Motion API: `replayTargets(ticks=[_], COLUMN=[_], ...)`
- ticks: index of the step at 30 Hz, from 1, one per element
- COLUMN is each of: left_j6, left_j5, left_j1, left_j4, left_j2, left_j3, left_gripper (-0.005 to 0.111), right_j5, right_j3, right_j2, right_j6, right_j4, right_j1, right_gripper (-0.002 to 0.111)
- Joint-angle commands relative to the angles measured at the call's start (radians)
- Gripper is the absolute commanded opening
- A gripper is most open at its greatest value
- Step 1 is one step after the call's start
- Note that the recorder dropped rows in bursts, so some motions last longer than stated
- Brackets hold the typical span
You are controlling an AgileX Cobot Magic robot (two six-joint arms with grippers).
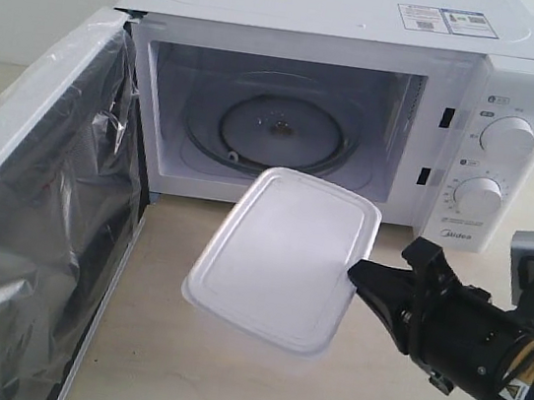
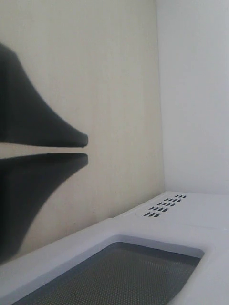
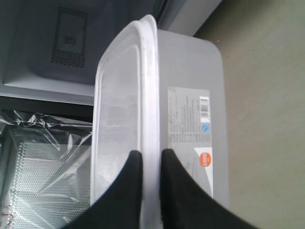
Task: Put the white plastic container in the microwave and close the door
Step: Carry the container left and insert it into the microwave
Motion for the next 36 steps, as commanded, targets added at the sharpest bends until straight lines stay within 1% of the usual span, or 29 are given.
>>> replayTargets(ticks=[1, 2, 4, 9, 11, 19, 24, 28, 31, 36], left_j6=[-0.006, -0.006, -0.006, -0.006, -0.006, -0.006, -0.006, -0.006, -0.006, -0.006], left_j5=[-0.003, -0.003, -0.003, -0.003, -0.003, -0.003, -0.003, -0.003, -0.003, -0.003], left_j1=[0.001, 0.001, 0.001, 0.001, 0.001, 0.001, 0.001, 0.001, 0.001, 0.001], left_j4=[-0.005, -0.005, -0.005, -0.005, -0.005, -0.005, -0.005, -0.005, -0.005, -0.005], left_j2=[-0.003, -0.003, -0.003, -0.003, -0.003, -0.003, -0.003, -0.003, -0.003, -0.003], left_j3=[0.003, 0.003, 0.003, 0.003, 0.003, 0.003, 0.003, 0.003, 0.003, 0.003], left_gripper=[0.004, 0.004, 0.004, 0.004, 0.004, 0.004, 0.004, 0.004, 0.004, 0.004], right_j5=[-0.023, -0.023, -0.023, -0.023, -0.023, -0.023, -0.023, -0.023, -0.023, -0.011], right_j3=[0.004, -0.006, -0.024, -0.084, -0.100, -0.120, -0.120, -0.120, -0.152, -0.208], right_j2=[-0.014, -0.014, -0.014, -0.014, -0.014, -0.014, -0.016, -0.023, -0.034, -0.036], right_j6=[-0.044, -0.053, -0.063, -0.084, -0.083, -0.062, -0.056, -0.088, -0.120, -0.141], right_j4=[0.178, 0.223, 0.255, 0.288, 0.301, 0.309, 0.349, 0.487, 0.523, 0.645], right_j1=[0.135, 0.167, 0.214, 0.276, 0.290, 0.290, 0.290, 0.318, 0.340, 0.389], right_gripper=[0.000, 0.000, 0.000, 0.000, 0.000, 0.000, 0.000, 0.000, 0.000, 0.000])
